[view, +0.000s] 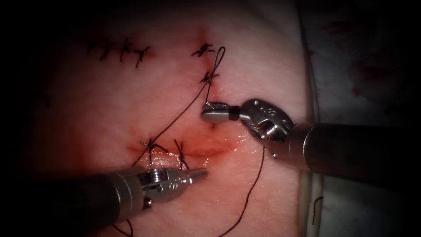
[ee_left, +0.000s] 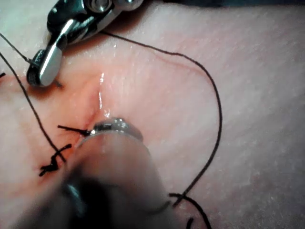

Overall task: Wound Closure
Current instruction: Throw the needle through the top of the incision with the right needle driver.

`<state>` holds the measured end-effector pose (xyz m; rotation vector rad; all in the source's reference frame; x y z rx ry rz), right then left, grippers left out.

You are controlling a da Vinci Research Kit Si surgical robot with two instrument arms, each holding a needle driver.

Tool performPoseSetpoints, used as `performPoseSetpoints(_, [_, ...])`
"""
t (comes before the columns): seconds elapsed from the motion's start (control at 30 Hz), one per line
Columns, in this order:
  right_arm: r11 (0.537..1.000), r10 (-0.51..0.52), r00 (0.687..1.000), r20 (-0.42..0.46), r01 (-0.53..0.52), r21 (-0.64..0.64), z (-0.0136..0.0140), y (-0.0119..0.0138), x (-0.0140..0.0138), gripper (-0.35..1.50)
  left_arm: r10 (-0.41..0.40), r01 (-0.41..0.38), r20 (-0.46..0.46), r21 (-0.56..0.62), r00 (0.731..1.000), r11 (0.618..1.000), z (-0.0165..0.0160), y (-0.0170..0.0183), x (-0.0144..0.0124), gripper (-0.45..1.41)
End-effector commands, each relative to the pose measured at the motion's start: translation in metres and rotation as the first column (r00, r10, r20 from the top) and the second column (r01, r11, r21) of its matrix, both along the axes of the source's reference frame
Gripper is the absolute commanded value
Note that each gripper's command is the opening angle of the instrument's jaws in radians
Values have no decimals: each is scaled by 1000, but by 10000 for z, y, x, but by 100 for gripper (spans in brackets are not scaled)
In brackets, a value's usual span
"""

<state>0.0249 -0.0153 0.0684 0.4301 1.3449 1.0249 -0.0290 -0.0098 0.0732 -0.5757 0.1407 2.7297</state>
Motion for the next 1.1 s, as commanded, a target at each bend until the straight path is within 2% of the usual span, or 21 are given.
performPoseSetpoints(0.03, [1000,-1,1000,-2,1,-1,6,4,9,-35,-9,9,11,0,1000,1000,4,4,-5,-45])
performPoseSetpoints(0.33, [1000,-2,1000,1,2,0,6,5,9,-35,-49,49,19,-5,999,999,-9,22,-13,-45])
performPoseSetpoints(0.5, [1000,-2,1000,1,2,0,6,5,8,-35,-46,46,36,-1,998,999,-4,21,-20,-45])
performPoseSetpoints(0.77, [1000,-2,1000,4,2,-5,7,7,8,-35,6,-6,0,77,1000,997,27,-6,-19,-45])
performPoseSetpoints(1.1, [999,24,1000,7,-24,-32,8,13,7,-35,30,-30,2,140,1000,990,30,-40,-20,-45])
